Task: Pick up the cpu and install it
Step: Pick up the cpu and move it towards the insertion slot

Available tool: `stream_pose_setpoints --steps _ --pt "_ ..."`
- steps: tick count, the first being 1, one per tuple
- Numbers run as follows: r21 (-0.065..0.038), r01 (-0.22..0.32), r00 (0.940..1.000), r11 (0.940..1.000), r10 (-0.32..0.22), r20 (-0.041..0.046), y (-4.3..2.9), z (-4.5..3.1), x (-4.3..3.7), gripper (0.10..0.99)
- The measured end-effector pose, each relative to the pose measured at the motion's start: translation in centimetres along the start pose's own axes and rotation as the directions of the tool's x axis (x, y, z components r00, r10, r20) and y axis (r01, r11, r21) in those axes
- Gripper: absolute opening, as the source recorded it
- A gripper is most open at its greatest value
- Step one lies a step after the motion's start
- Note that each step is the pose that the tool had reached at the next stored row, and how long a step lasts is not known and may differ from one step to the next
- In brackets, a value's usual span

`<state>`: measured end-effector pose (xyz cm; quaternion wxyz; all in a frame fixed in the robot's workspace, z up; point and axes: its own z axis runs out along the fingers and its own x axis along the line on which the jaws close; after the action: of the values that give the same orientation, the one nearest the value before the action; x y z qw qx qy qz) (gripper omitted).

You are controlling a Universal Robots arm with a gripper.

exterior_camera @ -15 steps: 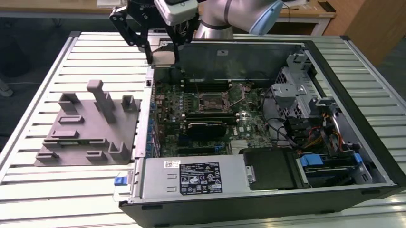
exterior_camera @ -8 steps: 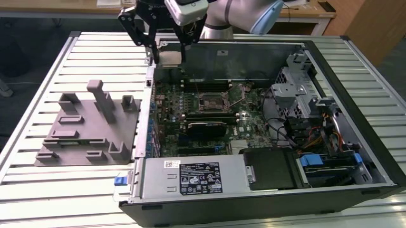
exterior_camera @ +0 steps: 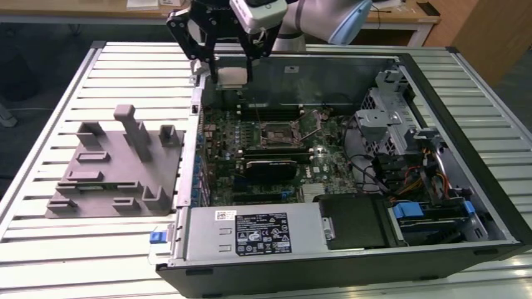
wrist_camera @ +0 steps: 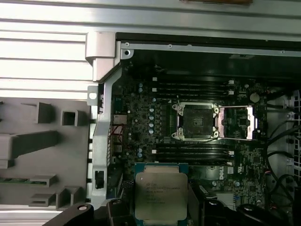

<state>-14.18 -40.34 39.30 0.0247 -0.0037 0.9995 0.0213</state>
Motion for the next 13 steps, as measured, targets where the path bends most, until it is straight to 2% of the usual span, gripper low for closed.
stream_pose_setpoints --steps 13 --pt "0.0 0.0 1.0 1.0 0.0 0.0 -0.02 0.1 -2.11 0.541"
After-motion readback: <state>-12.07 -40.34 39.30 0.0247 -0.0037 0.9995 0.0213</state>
